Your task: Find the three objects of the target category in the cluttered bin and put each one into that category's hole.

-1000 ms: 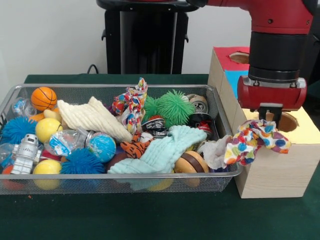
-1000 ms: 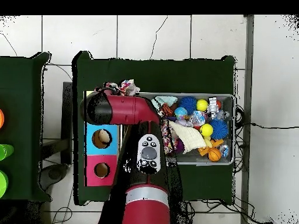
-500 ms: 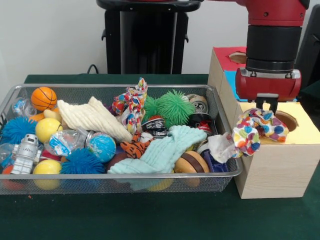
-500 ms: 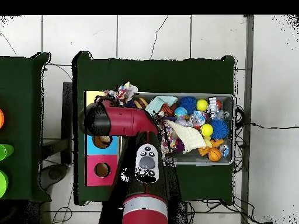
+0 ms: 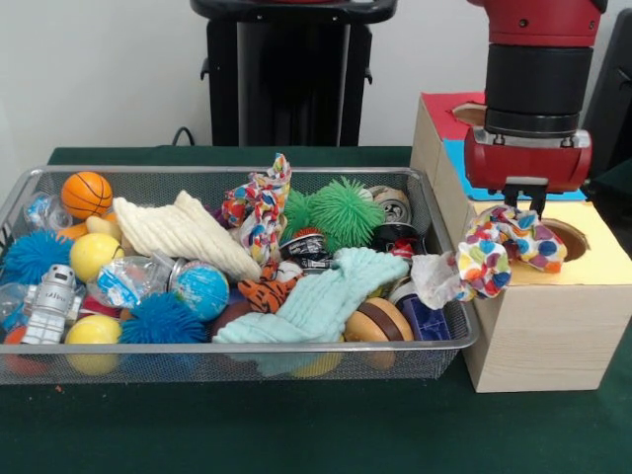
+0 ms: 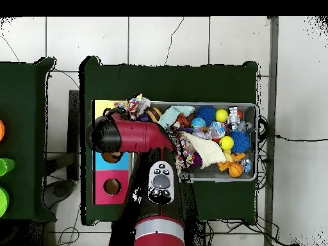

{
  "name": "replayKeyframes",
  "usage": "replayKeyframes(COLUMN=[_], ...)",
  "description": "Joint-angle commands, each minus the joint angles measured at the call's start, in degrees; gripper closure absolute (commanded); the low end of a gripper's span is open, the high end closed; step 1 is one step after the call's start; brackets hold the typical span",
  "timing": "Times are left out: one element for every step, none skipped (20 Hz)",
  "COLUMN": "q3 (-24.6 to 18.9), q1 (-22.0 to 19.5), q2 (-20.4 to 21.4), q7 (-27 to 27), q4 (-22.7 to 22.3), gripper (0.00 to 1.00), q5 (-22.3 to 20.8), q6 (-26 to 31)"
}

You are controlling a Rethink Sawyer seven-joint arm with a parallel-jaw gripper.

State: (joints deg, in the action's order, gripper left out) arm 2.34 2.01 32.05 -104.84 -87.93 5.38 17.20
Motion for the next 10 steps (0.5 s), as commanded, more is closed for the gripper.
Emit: replayKeyframes(q3=[-8.60,-8.95,-9.03,-9.36,-9.32,-9.40,-9.22,-8.98,-8.73,-8.62], q1=[-1.09,-1.08,-0.79,-0.67,-0.32,-0.17,0.21,0.61,0.94,1.05], q2=[-6.65,-6.89,-7.27,-7.64,-7.96,-8.08,-8.23,-8.42,-8.50,-8.54], q7=[-5.96,-6.44,-6.82,-7.30,-7.81,-8.30,-8.69,-9.08,-9.51,-9.65], q4=[-11.47,-11.11,-10.40,-9.90,-9.33,-9.23,-9.00,-8.76,-8.70,-8.60], gripper=[1.00,1.00,1.00,1.00,1.00,1.00,1.00,1.00,1.00,1.00], q5=[-1.12,-0.95,-0.88,-0.51,-0.09,0.27,0.61,0.92,1.23,1.48], q6=[1.32,0.12,-0.75,-1.30,-1.31,-1.44,-1.12,-0.85,-0.67,-0.19])
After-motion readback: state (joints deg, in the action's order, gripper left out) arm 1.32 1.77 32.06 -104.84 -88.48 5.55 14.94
